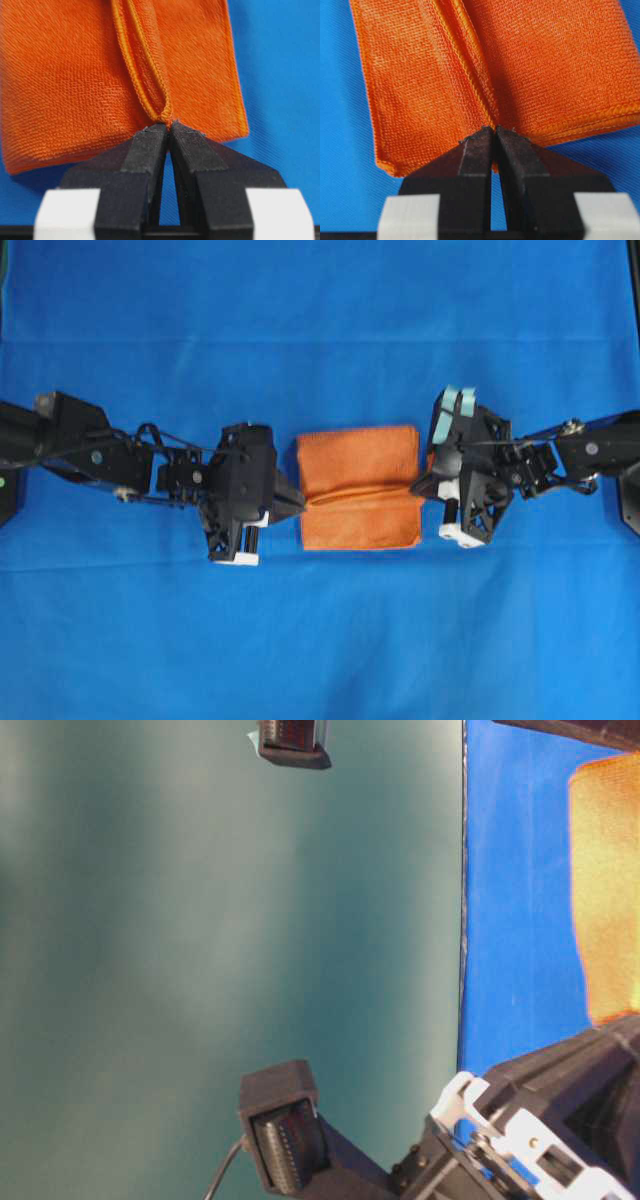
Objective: Fold the orange towel.
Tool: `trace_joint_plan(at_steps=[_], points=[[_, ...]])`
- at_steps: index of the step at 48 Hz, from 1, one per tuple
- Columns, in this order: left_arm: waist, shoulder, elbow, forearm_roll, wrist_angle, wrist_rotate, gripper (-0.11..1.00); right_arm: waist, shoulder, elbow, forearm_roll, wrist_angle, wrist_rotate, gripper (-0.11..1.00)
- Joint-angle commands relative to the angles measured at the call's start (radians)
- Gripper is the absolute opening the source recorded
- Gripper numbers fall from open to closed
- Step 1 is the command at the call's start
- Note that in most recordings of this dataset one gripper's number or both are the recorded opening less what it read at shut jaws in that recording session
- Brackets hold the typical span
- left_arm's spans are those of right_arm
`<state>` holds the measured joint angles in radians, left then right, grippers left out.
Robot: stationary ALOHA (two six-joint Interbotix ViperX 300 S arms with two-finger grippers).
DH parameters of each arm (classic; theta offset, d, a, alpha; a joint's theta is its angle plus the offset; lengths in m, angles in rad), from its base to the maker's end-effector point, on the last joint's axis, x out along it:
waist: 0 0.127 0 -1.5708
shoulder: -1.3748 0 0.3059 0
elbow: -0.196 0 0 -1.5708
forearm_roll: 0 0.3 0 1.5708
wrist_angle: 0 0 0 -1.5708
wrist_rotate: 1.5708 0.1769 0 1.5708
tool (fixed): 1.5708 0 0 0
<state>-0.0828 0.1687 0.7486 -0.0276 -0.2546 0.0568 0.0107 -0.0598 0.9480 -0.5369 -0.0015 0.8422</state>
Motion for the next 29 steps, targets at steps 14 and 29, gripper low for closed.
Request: trace_joint_plan(at_steps=[14, 29], points=[[-0.017, -0.008, -0.017, 0.0, -0.064, -0.002, 0.39, 0.021, 0.003, -0.025, 0.021, -0.011, -0.003, 0.22], [-0.015, -0.081, -0.006, 0.0, 0.006, 0.005, 0.71, 0.063, -0.06, -0.057, 0.02, 0.066, -0.005, 0.64]])
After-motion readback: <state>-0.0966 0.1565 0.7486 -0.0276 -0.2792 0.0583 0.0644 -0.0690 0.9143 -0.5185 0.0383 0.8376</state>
